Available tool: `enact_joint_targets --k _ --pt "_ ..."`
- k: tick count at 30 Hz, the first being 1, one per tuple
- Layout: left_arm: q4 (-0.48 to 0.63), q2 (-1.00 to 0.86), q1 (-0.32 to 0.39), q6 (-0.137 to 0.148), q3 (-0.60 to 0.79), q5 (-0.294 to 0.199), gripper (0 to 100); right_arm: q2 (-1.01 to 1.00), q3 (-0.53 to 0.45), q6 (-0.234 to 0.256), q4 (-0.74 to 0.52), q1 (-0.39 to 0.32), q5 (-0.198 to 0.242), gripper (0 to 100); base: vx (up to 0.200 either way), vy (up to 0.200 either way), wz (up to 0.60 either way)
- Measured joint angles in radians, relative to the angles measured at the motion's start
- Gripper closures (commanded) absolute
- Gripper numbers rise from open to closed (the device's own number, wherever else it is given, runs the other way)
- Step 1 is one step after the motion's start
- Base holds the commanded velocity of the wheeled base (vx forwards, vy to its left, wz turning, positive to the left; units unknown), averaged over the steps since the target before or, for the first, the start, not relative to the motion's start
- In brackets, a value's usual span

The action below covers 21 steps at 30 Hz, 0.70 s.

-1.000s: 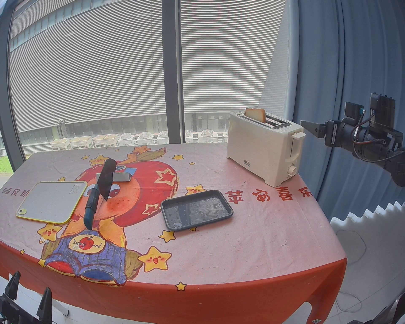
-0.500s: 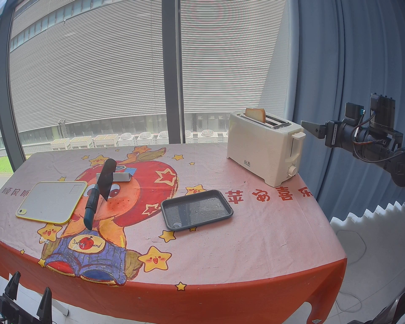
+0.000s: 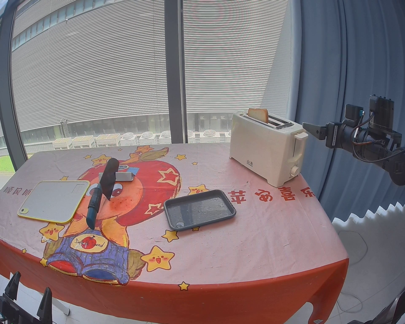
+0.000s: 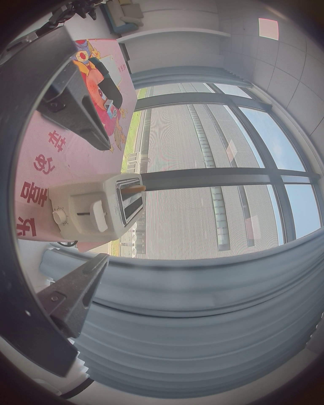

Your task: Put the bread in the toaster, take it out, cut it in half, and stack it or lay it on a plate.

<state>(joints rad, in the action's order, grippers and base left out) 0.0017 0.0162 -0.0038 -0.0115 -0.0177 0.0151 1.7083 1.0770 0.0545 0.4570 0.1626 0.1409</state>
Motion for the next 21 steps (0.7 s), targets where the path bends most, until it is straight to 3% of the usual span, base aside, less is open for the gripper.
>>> enact_joint_targets --k 11,21 --pt "0.000 0.000 -0.001 -0.002 0.000 0.000 0 0.008 0.003 -0.002 0.001 -0.012 -0.001 0 0.000 0.000 0.00" --pt "0.000 0.000 0.000 0.000 0.000 0.000 0 0.012 0.004 -0.023 0.007 -0.029 0.001 0 0.180 0.000 0.00"
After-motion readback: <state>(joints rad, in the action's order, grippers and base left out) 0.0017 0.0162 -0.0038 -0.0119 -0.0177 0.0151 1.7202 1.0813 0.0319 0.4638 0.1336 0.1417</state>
